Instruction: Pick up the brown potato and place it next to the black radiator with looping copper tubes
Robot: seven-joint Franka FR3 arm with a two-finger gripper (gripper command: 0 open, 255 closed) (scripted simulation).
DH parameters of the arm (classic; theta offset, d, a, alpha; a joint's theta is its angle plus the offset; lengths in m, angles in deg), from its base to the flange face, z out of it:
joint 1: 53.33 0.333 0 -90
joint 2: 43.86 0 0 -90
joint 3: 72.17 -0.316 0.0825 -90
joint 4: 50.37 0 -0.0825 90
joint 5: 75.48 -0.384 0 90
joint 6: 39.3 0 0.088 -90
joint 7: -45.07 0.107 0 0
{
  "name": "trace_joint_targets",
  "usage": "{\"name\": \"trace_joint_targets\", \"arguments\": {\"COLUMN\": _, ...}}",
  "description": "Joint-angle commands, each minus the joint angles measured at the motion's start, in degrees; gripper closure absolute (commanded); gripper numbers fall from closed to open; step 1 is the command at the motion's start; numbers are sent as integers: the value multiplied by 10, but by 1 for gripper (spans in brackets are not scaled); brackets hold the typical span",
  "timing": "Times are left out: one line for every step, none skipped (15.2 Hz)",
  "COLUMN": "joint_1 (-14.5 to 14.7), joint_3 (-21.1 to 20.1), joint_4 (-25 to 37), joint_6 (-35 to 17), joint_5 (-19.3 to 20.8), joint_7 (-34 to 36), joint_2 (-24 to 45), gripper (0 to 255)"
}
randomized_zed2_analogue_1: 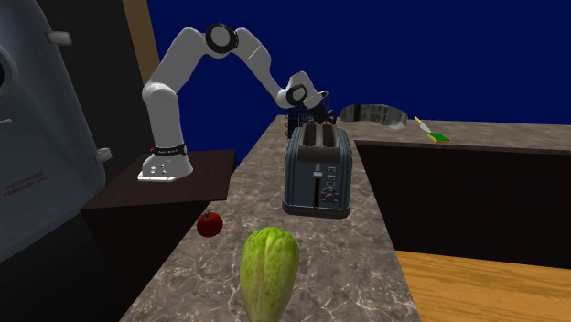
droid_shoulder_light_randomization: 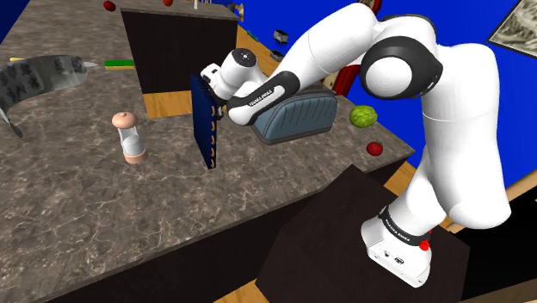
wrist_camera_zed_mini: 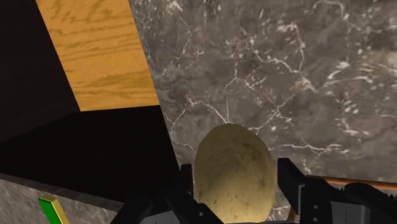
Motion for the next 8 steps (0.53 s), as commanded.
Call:
{"name": "trace_joint_targets", "arguments": {"joint_1": 3, "joint_3": -7, "joint_4": 28, "joint_6": 91, "joint_5": -4, "joint_7": 0, "joint_2": 36, "gripper": 255}}
{"name": "trace_joint_targets", "arguments": {"joint_1": 4, "joint_3": -7, "joint_4": 30, "joint_6": 86, "joint_5": -5, "joint_7": 0, "joint_2": 42, "gripper": 255}}
{"name": "trace_joint_targets", "arguments": {"joint_1": 4, "joint_3": -6, "joint_4": 31, "joint_6": 82, "joint_5": -7, "joint_7": 1, "joint_2": 48, "gripper": 255}}
{"name": "trace_joint_targets", "arguments": {"joint_1": 5, "joint_3": -5, "joint_4": 33, "joint_6": 77, "joint_5": -10, "joint_7": 0, "joint_2": 54, "gripper": 255}}
{"name": "trace_joint_targets", "arguments": {"joint_1": 6, "joint_3": -4, "joint_4": 34, "joint_6": 73, "joint_5": -13, "joint_7": -1, "joint_2": 61, "gripper": 255}}
{"name": "trace_joint_targets", "arguments": {"joint_1": 7, "joint_3": -3, "joint_4": 36, "joint_6": 69, "joint_5": -16, "joint_7": -1, "joint_2": 67, "gripper": 255}}
{"name": "trace_joint_targets", "arguments": {"joint_1": 8, "joint_3": -2, "joint_4": 38, "joint_6": 65, "joint_5": -19, "joint_7": -2, "joint_2": 73, "gripper": 255}}
{"name": "trace_joint_targets", "arguments": {"joint_1": 9, "joint_3": -1, "joint_4": 38, "joint_6": 65, "joint_5": -21, "joint_7": -4, "joint_2": 73, "gripper": 255}}
